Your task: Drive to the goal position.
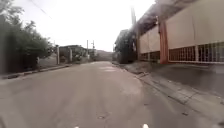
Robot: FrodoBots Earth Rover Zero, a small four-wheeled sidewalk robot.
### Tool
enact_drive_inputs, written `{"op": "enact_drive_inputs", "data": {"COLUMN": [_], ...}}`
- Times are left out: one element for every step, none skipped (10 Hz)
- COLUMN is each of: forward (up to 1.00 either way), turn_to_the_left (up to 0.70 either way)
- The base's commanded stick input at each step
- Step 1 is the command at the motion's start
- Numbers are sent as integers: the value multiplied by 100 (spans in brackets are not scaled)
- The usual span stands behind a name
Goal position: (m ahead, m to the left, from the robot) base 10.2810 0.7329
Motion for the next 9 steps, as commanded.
{"op": "enact_drive_inputs", "data": {"forward": [85, 85, 85, 85, 85, 85, 85, 85, 85], "turn_to_the_left": [5, 4, 7, 7, 5, 7, 14, 14, 5]}}
